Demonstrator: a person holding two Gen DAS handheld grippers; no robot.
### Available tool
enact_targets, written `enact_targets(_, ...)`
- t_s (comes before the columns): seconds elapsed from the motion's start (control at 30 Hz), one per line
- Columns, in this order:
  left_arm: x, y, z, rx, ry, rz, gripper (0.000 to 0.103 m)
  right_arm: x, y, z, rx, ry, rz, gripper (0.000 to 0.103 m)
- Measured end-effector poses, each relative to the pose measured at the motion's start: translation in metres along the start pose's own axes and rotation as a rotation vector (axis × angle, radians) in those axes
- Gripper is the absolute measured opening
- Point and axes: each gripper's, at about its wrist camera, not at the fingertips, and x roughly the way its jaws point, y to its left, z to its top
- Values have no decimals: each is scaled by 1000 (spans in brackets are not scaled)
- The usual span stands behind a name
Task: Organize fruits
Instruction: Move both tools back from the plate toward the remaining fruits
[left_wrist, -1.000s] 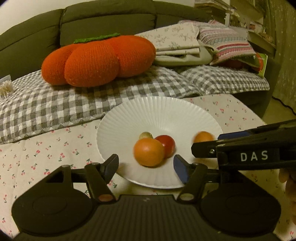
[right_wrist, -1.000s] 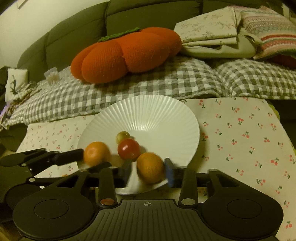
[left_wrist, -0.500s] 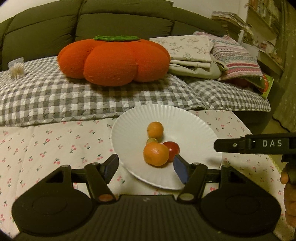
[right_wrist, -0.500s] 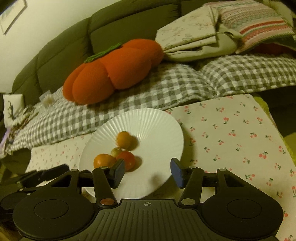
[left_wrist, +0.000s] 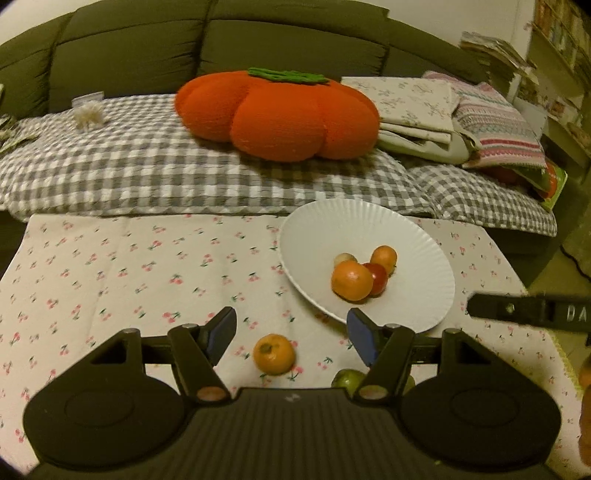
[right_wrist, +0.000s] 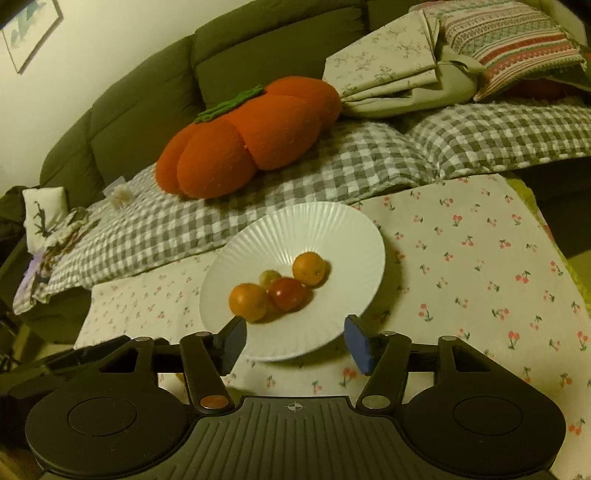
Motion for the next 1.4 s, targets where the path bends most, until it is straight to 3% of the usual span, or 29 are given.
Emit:
enact_targets(0.43, -41, 32, -19, -101, 2, 29, 66, -25, 10, -14, -46, -13, 9, 67)
enact_targets(0.67, -57, 52, -41, -168, 10, 82, 66, -29, 21, -22, -79, 1, 27, 67)
enact_targets(0.97, -56, 62, -79, -205, 95, 130, 65, -25, 39, -34, -143, 37, 43, 71)
enact_targets(1.4, -37, 60, -100, -188, 170, 163, 52, -13, 58, -53, -230, 103, 47, 71)
